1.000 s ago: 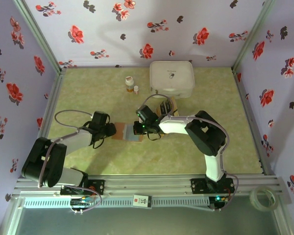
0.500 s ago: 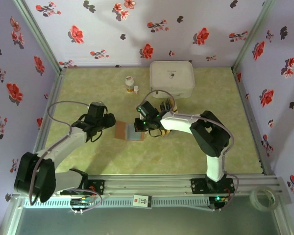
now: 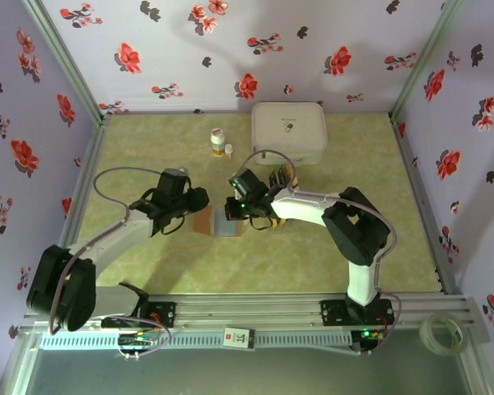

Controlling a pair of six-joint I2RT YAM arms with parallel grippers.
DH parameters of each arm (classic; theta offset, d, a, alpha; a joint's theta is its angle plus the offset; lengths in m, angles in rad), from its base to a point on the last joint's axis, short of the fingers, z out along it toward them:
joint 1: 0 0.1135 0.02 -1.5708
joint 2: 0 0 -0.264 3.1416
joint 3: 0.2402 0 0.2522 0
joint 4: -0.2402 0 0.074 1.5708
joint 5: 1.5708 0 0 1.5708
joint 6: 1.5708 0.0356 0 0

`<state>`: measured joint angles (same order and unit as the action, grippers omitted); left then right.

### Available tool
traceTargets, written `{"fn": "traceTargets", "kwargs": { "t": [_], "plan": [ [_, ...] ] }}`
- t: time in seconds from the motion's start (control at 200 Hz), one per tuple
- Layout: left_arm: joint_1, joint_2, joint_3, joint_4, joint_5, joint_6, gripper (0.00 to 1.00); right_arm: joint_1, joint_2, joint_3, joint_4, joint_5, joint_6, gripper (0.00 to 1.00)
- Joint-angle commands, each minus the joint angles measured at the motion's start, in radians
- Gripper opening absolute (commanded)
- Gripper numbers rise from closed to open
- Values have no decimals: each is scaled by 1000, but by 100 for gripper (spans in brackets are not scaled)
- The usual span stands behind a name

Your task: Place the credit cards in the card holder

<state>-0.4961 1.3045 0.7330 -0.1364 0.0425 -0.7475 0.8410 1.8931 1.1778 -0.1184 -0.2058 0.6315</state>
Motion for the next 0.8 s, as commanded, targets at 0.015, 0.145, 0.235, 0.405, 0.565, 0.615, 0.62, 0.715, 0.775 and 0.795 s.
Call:
{"fn": "traceTargets", "kwargs": {
  "t": [0.015,0.145,0.235,0.405,0.565,0.615,0.62,0.715,0.775,0.795],
  "plan": [
    [-16,45,-24,86,59,-34,36,-11,33,-23,42,2,13,2],
    [-18,81,-52,122,79,-25,32,-20,47,-50,64,0,17,2],
    [-18,109,-67,113,80,-5,30,-26,46,-85,91,1,26,2],
    [-16,169,-96,115,74,35,28,-34,40,-147,136,-3,46,1],
    [-16,198,-131,140,16,69,28,-34,40,-183,167,-7,65,0],
    [-16,201,-137,149,5,81,28,-33,40,-192,174,-8,72,0],
    [-16,201,-137,150,4,82,28,-34,40,-193,175,-9,72,0],
    [-17,201,-141,155,-19,100,30,-32,34,-208,192,-18,88,0],
    [-16,200,-134,151,-25,110,30,-29,24,-215,199,-22,96,0],
    [-16,199,-132,148,-25,112,30,-28,19,-215,198,-23,97,0]
  ]
}}
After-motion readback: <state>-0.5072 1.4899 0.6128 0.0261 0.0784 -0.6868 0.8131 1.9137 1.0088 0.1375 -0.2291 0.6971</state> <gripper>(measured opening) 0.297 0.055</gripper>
